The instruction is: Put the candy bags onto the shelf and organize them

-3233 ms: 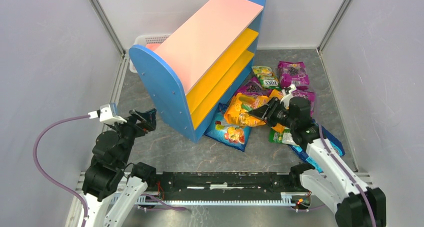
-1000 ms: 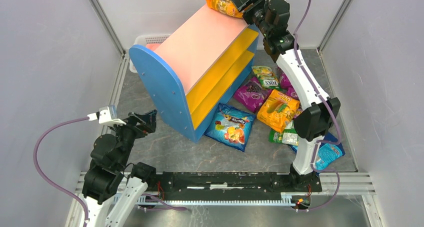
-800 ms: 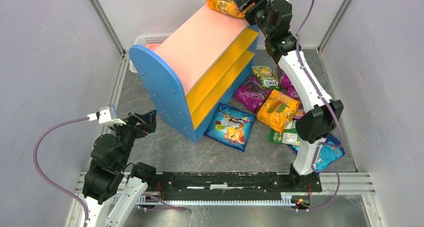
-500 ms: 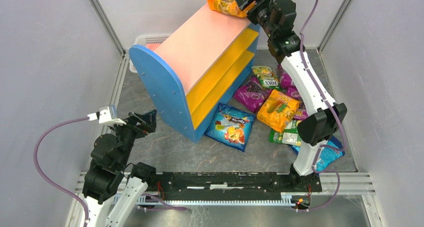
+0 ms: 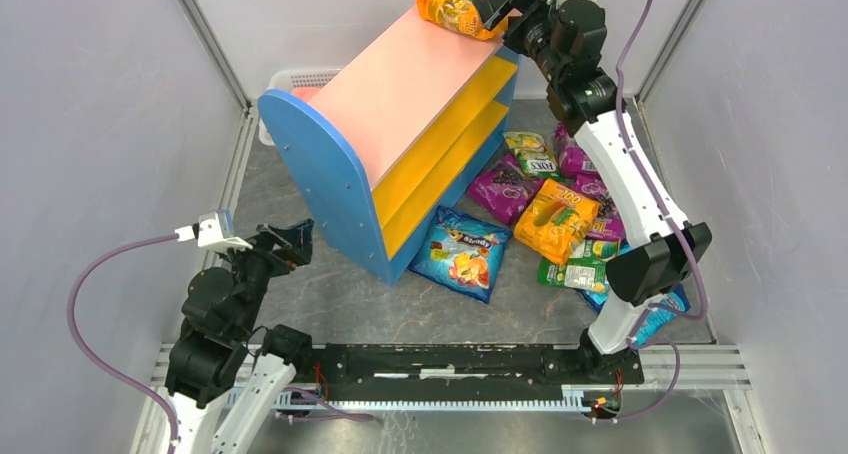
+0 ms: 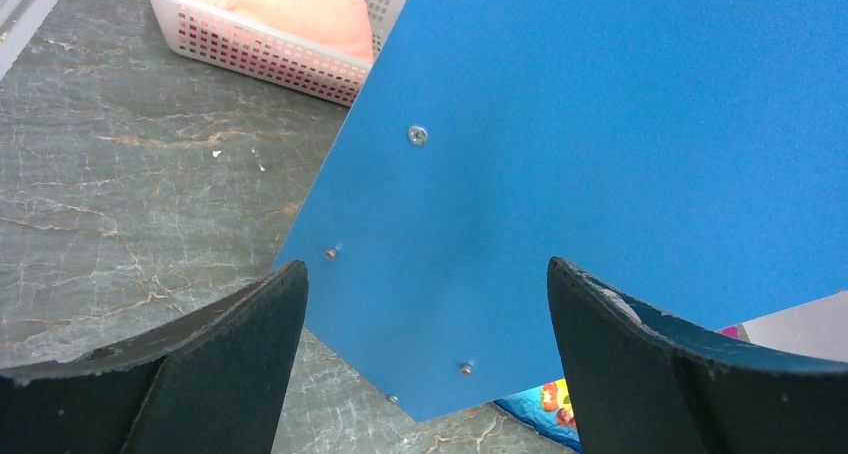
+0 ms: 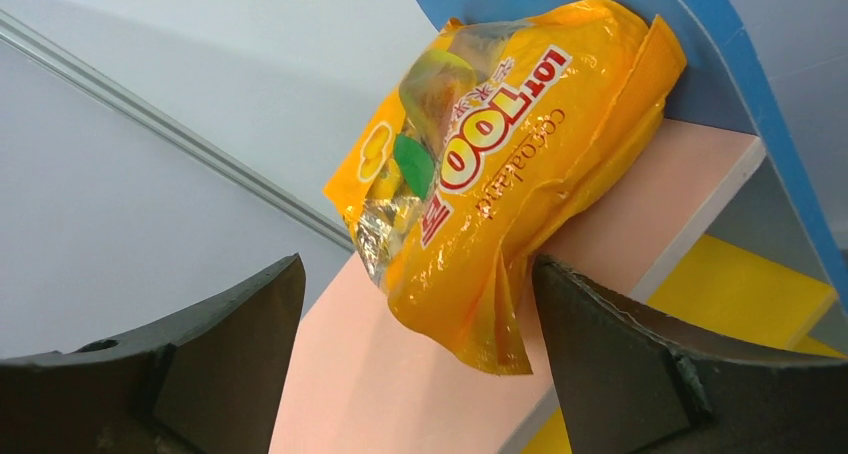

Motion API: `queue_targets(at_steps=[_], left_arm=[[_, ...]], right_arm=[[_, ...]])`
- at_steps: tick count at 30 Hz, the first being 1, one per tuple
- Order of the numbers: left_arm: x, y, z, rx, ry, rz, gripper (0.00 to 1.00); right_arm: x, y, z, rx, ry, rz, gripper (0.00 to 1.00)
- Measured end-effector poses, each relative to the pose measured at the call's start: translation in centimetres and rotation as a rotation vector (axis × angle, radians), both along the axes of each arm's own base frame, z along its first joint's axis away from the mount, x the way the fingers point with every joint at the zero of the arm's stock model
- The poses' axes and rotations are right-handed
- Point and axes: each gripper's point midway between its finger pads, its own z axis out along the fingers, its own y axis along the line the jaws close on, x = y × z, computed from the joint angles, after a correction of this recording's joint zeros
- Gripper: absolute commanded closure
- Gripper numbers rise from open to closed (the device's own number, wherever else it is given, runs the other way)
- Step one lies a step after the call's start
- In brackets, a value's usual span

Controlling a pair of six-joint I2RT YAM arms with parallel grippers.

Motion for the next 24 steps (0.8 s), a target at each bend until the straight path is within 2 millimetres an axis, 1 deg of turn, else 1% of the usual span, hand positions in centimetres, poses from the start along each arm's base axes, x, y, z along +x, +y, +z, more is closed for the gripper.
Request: queue_targets(at_steps=[3,5,7,11,14,15,17,18,19,21,23,24], left_arm=[[0.0,0.0,0.0,0.0,0.0,0.0,0.05],[0.0,0.0,0.0,0.0,0.0,0.0,0.05],[0.0,0.0,0.0,0.0,0.0,0.0,0.05],[0.0,0.0,0.0,0.0,0.0,0.0,0.05],[0.0,0.0,0.0,-0.001,-0.002,0.0,0.05],[-0.1,0.0,0.1,-0.002,-0.005,0.0,0.04],[-0.3,0.1,0.2,-0.006,-0.017,0.0,0.04],[-0.4,0.1,0.4,-0.008,-0.023,0.0,0.04],[-0.5,0.2,0.4,-0.009,-0.026,0.0,0.04],[-0.5,0.1,0.5,-0.01,-0.029,-0.001,0.04],[-0.5,0.1,0.5,-0.011,-0.03,-0.005,0.04],[-0.5,0.0,0.5,-0.011,-0.031,-0.007,0.04]], right_arm=[[-0.7,-0.5,-0.1,-0.048,-0.003,-0.011,0.06],[-1.8,-1.2,-0.7,-0.092,-0.004,-0.019,0.03],[-3.5,-2.1,-1.5,-0.155,-0.007,-0.03,0.03],[-8.3,-4.5,-2.1,-0.283,-0.05,-0.042,0.02],[-14.0,-6.9,-3.6,-0.366,-0.097,-0.05,0.02],[-16.0,-7.6,-4.6,-0.392,-0.113,-0.046,0.02],[-20.0,-9.0,-7.8,-0.467,-0.116,-0.024,0.02],[-21.2,-9.5,-8.9,-0.493,-0.111,-0.019,0.02],[-22.2,-9.9,-10.2,-0.519,-0.1,-0.012,0.02],[-23.3,-10.4,-13.0,-0.568,-0.053,0.006,0.02],[-24.2,-10.8,-17.5,-0.628,0.046,0.037,0.02],[-24.6,-11.1,-19.3,-0.653,0.094,0.048,0.02]])
